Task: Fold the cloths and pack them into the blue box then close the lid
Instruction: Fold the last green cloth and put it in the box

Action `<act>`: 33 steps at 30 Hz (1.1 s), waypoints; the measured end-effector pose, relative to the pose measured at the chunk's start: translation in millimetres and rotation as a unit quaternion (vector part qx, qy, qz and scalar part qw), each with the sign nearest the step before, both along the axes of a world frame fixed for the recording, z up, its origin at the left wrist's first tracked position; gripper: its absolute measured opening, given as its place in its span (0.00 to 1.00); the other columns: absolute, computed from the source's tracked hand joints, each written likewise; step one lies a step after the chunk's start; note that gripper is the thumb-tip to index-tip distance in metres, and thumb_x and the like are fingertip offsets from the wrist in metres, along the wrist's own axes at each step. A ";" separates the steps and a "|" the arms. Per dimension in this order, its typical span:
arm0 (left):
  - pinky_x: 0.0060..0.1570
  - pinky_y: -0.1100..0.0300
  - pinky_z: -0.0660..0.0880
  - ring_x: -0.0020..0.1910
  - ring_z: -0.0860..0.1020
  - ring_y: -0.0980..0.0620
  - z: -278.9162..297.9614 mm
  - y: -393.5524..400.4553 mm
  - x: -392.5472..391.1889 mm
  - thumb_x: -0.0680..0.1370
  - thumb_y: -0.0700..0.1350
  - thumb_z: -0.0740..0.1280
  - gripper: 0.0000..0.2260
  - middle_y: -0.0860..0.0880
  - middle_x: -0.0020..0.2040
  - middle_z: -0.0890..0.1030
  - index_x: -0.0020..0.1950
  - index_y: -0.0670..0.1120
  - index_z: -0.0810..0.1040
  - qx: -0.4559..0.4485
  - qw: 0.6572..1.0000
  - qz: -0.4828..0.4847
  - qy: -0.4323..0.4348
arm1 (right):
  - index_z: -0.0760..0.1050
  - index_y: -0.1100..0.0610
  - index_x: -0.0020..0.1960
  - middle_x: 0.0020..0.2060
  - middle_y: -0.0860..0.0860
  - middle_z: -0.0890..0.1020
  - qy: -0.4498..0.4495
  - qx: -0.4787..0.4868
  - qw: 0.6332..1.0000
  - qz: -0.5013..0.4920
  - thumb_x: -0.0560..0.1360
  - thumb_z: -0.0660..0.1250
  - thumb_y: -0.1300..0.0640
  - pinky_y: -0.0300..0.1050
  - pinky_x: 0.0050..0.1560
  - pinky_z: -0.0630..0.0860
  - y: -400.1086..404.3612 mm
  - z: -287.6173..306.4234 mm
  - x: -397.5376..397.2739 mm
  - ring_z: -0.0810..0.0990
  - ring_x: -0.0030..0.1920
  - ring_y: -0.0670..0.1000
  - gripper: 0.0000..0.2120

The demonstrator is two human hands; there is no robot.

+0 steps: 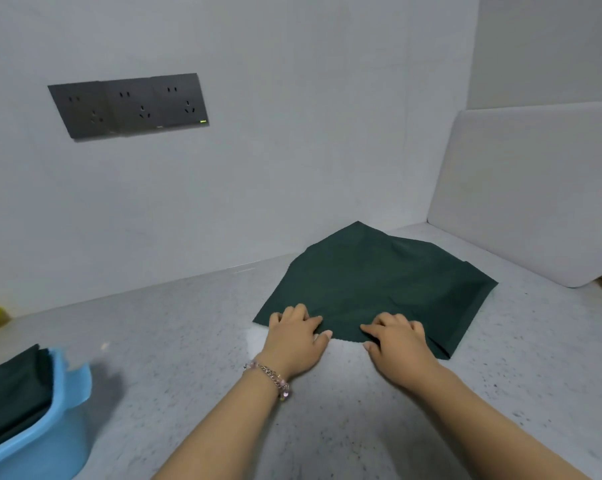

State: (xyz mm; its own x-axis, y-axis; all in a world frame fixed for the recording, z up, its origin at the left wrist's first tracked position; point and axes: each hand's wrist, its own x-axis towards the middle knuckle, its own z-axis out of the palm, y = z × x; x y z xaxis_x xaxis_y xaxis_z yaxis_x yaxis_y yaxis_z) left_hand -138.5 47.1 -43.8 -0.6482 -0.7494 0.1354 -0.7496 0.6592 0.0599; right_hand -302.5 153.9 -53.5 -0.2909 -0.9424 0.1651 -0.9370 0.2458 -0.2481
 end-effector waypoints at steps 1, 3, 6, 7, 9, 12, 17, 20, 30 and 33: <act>0.61 0.56 0.58 0.59 0.67 0.50 1.1 0.9 3.8 0.80 0.59 0.53 0.20 0.51 0.54 0.70 0.63 0.50 0.74 -0.013 1.000 -0.004 0.003 | 0.67 0.44 0.69 0.61 0.44 0.70 0.007 -0.007 1.000 0.009 0.79 0.55 0.45 0.44 0.62 0.54 0.6 -0.9 0.2 0.63 0.63 0.48 0.19; 0.59 0.58 0.62 0.59 0.68 0.51 5.2 4.8 17.7 0.79 0.59 0.56 0.17 0.52 0.54 0.71 0.51 0.49 0.78 0.007 1.000 -0.016 0.025 | 0.70 0.40 0.66 0.61 0.44 0.69 0.001 -0.001 1.000 0.024 0.78 0.57 0.43 0.44 0.63 0.53 4.7 -0.7 4.8 0.62 0.64 0.49 0.17; 0.50 0.57 0.72 0.51 0.73 0.53 17.0 20.0 45.8 0.75 0.61 0.62 0.16 0.54 0.50 0.74 0.40 0.49 0.72 0.097 0.994 -0.008 0.056 | 0.72 0.41 0.64 0.62 0.45 0.72 -0.039 0.018 0.998 0.056 0.79 0.58 0.47 0.42 0.63 0.62 11.7 3.3 20.7 0.67 0.63 0.50 0.15; 0.46 0.56 0.73 0.47 0.74 0.52 21.4 27.9 57.2 0.73 0.64 0.63 0.18 0.53 0.48 0.74 0.43 0.49 0.72 0.097 0.995 -0.003 0.038 | 0.74 0.42 0.63 0.61 0.45 0.74 -0.033 0.010 0.997 0.064 0.79 0.57 0.49 0.42 0.60 0.66 15.1 6.3 29.8 0.69 0.61 0.51 0.14; 0.49 0.56 0.73 0.49 0.74 0.52 25.0 41.7 75.7 0.69 0.69 0.64 0.25 0.52 0.50 0.75 0.53 0.50 0.73 0.078 0.997 -0.002 -0.006 | 0.76 0.44 0.60 0.56 0.45 0.79 -0.028 -0.010 0.997 0.071 0.80 0.55 0.51 0.42 0.52 0.71 23.2 9.9 45.0 0.74 0.56 0.51 0.14; 0.57 0.55 0.71 0.59 0.70 0.52 26.3 56.0 99.2 0.70 0.67 0.66 0.29 0.52 0.58 0.73 0.66 0.53 0.69 0.080 0.996 -0.019 -0.022 | 0.76 0.46 0.59 0.53 0.45 0.81 -0.041 -0.018 0.996 0.077 0.81 0.53 0.52 0.42 0.50 0.73 37.7 13.7 58.6 0.78 0.52 0.50 0.14; 0.51 0.61 0.66 0.57 0.73 0.50 34.0 80.2 131.8 0.76 0.59 0.63 0.21 0.49 0.59 0.73 0.64 0.51 0.75 0.086 0.995 -0.012 -0.050 | 0.71 0.43 0.66 0.62 0.43 0.73 -0.026 0.003 0.991 0.134 0.80 0.55 0.48 0.39 0.56 0.71 66.8 21.3 71.6 0.74 0.59 0.47 0.16; 0.51 0.61 0.69 0.57 0.74 0.53 39.5 94.8 145.7 0.75 0.60 0.64 0.21 0.52 0.65 0.72 0.57 0.45 0.79 0.148 0.989 0.014 -0.013 | 0.67 0.41 0.70 0.70 0.42 0.66 0.000 0.053 0.989 0.137 0.80 0.54 0.43 0.42 0.66 0.64 85.8 20.5 77.7 0.66 0.67 0.49 0.19; 0.56 0.55 0.69 0.59 0.73 0.46 53.3 136.5 167.7 0.80 0.58 0.55 0.20 0.46 0.62 0.76 0.63 0.46 0.74 0.158 0.976 0.069 -0.130 | 0.53 0.41 0.75 0.70 0.55 0.66 0.115 0.178 0.977 -0.009 0.72 0.40 0.27 0.53 0.64 0.67 122.5 19.4 92.1 0.62 0.69 0.61 0.35; 0.54 0.57 0.68 0.60 0.73 0.47 55.2 142.6 176.9 0.80 0.57 0.56 0.20 0.47 0.62 0.75 0.64 0.45 0.73 0.165 0.972 0.085 -0.147 | 0.56 0.43 0.74 0.65 0.52 0.72 0.154 0.160 0.975 0.010 0.71 0.41 0.26 0.50 0.60 0.68 134.3 17.2 89.9 0.64 0.67 0.58 0.37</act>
State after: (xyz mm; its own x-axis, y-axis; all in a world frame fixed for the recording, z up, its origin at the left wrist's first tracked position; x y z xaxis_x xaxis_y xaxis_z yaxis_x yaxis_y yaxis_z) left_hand 38.4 189.7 11.4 -0.4859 -0.8197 -0.3034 -0.8625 0.5059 0.0144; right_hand -212.6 288.2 -36.3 -0.2554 -0.9649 -0.0608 -0.9602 0.2458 0.1325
